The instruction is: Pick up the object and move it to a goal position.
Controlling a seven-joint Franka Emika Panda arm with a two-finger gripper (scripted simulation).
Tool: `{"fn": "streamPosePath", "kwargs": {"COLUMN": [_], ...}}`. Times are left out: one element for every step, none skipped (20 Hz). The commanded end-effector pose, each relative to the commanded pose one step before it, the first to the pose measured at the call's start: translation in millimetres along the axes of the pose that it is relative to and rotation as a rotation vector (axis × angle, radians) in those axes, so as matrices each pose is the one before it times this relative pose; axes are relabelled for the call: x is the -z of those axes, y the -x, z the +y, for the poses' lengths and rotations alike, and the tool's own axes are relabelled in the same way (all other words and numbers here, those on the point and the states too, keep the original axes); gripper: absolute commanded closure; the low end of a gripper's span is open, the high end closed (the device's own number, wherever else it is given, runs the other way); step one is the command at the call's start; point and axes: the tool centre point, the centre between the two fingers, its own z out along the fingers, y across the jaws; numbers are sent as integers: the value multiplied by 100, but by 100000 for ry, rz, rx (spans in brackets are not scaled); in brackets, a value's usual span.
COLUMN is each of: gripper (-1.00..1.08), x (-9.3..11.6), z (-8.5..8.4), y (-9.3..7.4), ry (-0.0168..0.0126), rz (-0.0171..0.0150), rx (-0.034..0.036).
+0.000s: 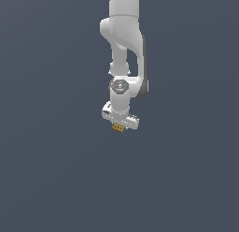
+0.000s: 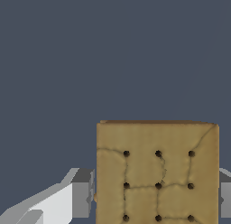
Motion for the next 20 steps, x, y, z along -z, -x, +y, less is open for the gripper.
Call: {"fn": "streamPosePath", "kwargs": {"gripper": [108, 108, 108, 108, 108, 108, 108, 108, 108, 108, 108, 108, 108, 108, 108, 108, 108, 108, 108, 108], "x": [222, 76, 77, 69, 65, 61, 57, 53, 49, 45, 41, 37, 32, 28, 24, 19, 15, 11, 6, 2], "z": [-2840, -1165, -1101, -1046, -987, -928, -869, -810, -750, -690, -628, -566, -503, -440, -375, -310, -243, -174, -104, -34], "y": [1320, 530, 497, 467, 435, 404, 373, 343, 314, 284, 254, 224, 193, 163, 134, 106, 79, 54, 31, 10], "ry": [-64, 0, 56, 0, 0, 0, 0, 0, 0, 0, 0, 0, 0, 0, 0, 0, 0, 0, 0, 0], "rz": [79, 0, 39, 0, 0, 0, 0, 0, 0, 0, 0, 0, 0, 0, 0, 0, 0, 0, 0, 0], "rx": [105, 0, -11, 0, 0, 0, 0, 0, 0, 0, 0, 0, 0, 0, 0, 0, 0, 0, 0, 0]}}
